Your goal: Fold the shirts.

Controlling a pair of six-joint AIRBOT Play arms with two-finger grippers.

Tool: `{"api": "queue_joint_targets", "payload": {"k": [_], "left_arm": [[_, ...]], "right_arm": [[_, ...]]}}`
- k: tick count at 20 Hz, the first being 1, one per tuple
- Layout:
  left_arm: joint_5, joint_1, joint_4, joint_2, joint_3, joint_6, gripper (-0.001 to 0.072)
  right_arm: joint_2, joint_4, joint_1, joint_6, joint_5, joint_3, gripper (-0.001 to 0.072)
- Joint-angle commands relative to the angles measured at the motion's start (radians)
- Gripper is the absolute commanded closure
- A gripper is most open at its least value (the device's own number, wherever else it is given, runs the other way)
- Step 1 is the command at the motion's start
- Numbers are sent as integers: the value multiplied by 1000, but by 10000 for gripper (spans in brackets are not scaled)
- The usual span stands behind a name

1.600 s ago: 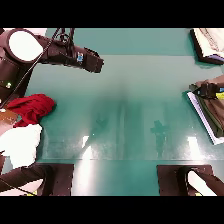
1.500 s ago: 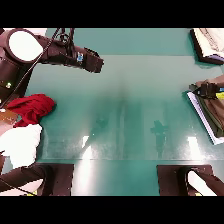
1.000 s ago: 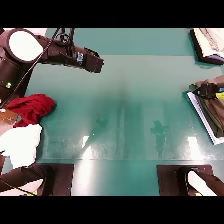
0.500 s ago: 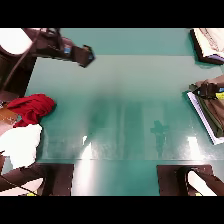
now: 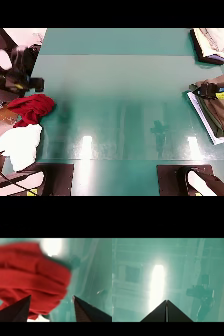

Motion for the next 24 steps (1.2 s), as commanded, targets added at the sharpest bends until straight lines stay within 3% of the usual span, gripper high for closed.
{"api": "queue_joint_targets", "payload": {"k": [1, 6, 7, 8, 9, 16, 20, 24], "left_arm": [[105, 66, 16, 0, -183, -48, 91], [230, 66, 21, 0, -291, -48, 94], [240, 66, 20, 0, -287, -50, 164], [239, 66, 19, 2, -280, -48, 456], [238, 65, 19, 7, -271, -46, 672], [60, 12, 11, 151, 37, -9, 682], [-117, -146, -92, 264, 358, 35, 683], [-124, -346, -245, 278, 541, 40, 683]], "right_arm": [[1, 0, 1, 0, -3, 0, 695], [1, 0, 1, 0, -6, 0, 695], [1, 0, 1, 0, -11, 0, 695], [0, 0, 1, 0, -15, 0, 695], [1, 0, 1, 0, -23, 0, 695], [1, 0, 1, 0, -48, 24, 695], [1, 0, 1, 0, -110, 121, 695], [1, 0, 1, 0, -158, 227, 695]]}}
